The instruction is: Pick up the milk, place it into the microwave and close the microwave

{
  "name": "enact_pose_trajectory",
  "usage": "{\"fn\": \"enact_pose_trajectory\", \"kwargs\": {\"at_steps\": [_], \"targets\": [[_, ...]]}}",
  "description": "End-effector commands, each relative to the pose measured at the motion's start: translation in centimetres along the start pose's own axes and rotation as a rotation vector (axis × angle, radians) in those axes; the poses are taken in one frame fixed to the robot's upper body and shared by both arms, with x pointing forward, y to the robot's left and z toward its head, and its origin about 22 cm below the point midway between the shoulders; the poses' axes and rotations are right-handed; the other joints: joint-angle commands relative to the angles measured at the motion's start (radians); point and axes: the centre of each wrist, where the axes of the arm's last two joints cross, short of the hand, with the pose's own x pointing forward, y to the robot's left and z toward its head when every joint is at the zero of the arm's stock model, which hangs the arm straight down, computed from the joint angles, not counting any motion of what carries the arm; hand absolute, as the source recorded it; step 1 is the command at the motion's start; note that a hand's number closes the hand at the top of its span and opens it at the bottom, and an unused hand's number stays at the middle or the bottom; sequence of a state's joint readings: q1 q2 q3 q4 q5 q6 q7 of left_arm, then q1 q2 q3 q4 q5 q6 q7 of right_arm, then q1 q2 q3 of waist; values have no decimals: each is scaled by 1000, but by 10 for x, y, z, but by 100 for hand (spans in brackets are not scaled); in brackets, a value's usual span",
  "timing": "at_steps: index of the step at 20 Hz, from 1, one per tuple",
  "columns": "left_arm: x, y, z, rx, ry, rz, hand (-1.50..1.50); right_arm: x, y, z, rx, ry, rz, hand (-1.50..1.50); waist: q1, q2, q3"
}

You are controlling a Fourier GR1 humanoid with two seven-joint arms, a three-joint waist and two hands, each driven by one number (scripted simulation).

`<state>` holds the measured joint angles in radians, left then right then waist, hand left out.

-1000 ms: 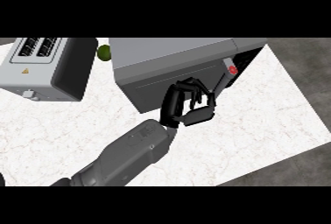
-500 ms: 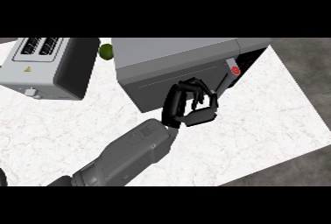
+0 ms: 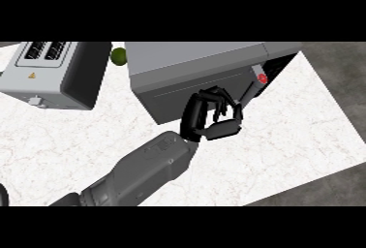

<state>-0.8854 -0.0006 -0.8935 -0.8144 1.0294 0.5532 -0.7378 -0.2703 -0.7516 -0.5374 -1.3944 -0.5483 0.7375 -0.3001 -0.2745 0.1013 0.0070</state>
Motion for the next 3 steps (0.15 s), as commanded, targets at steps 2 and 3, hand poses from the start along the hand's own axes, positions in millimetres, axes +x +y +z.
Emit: {"fn": "enact_pose_trajectory", "kwargs": {"at_steps": [2, 3], "targets": [[11, 6, -30, 33, -20, -31, 150, 2, -9, -2, 6, 2, -6, -150, -7, 13, -2], [10, 7, -30, 41, -14, -28, 150, 4, -11, -3, 0, -8, -6, -150, -6, 11, -2]]}}
